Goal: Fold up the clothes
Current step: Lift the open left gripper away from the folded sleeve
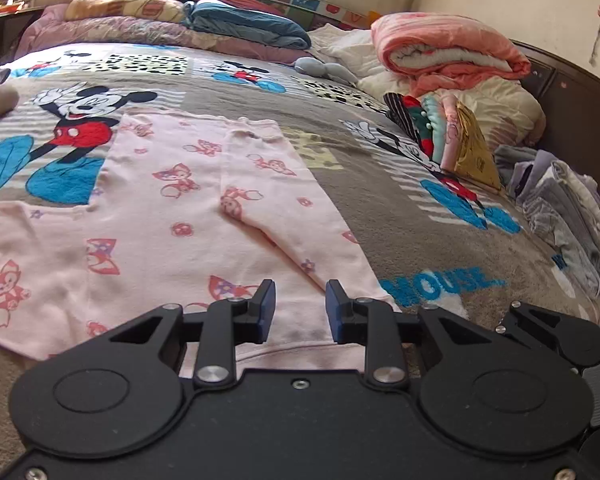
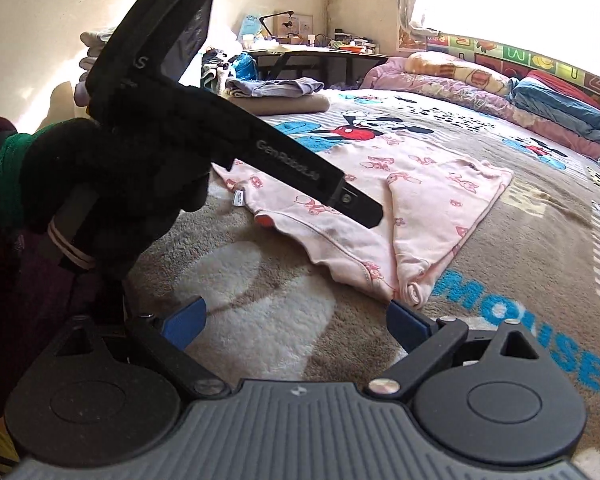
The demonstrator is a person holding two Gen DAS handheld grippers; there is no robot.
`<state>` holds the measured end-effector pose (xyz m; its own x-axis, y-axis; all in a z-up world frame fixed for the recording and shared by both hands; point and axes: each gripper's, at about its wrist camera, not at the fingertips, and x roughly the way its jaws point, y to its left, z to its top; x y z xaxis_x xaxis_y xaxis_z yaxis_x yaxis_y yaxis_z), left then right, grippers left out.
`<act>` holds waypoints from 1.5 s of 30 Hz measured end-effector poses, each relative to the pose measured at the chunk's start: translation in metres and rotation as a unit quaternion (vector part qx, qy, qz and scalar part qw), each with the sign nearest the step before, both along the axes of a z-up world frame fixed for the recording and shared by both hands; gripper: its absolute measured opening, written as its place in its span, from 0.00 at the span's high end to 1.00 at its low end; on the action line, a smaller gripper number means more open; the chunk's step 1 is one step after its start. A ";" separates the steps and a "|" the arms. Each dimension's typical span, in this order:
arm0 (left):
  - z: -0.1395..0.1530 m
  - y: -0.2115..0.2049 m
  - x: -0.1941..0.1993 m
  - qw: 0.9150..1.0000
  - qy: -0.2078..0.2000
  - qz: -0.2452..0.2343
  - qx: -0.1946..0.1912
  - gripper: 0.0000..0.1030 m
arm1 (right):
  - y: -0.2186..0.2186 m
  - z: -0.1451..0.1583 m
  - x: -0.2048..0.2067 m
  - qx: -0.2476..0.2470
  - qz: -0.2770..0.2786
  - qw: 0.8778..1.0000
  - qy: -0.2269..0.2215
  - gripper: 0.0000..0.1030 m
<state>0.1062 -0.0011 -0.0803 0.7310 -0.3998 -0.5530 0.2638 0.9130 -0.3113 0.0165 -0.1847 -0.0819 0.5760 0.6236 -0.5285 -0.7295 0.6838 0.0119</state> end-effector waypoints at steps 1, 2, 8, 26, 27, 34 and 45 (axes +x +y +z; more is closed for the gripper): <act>0.002 0.010 0.000 1.000 0.004 0.015 -0.013 0.75 | 0.002 0.001 -0.002 -0.001 -0.005 1.000 -0.013 0.07; 0.003 0.021 -0.002 0.999 0.006 0.029 -0.029 0.75 | 0.005 0.002 -0.004 -0.002 -0.010 1.000 -0.029 0.07; 0.008 0.083 -0.018 0.989 0.021 0.105 -0.103 0.62 | 0.020 0.005 0.000 -0.008 -0.040 0.995 -0.086 0.07; -0.009 0.206 -0.048 0.920 0.042 0.350 -0.173 0.61 | 0.003 0.000 0.022 0.068 -0.092 0.993 -0.023 0.04; -0.011 0.210 -0.048 0.915 0.045 0.357 -0.181 0.61 | 0.000 0.002 0.021 0.074 -0.094 0.993 -0.023 0.04; -0.024 0.243 -0.042 0.882 0.050 0.397 -0.250 0.61 | -0.061 -0.018 0.048 0.206 -0.217 0.951 0.079 0.04; -0.034 0.272 -0.017 0.868 0.015 0.421 -0.262 0.67 | -0.089 -0.046 0.065 0.300 -0.245 0.913 0.128 0.00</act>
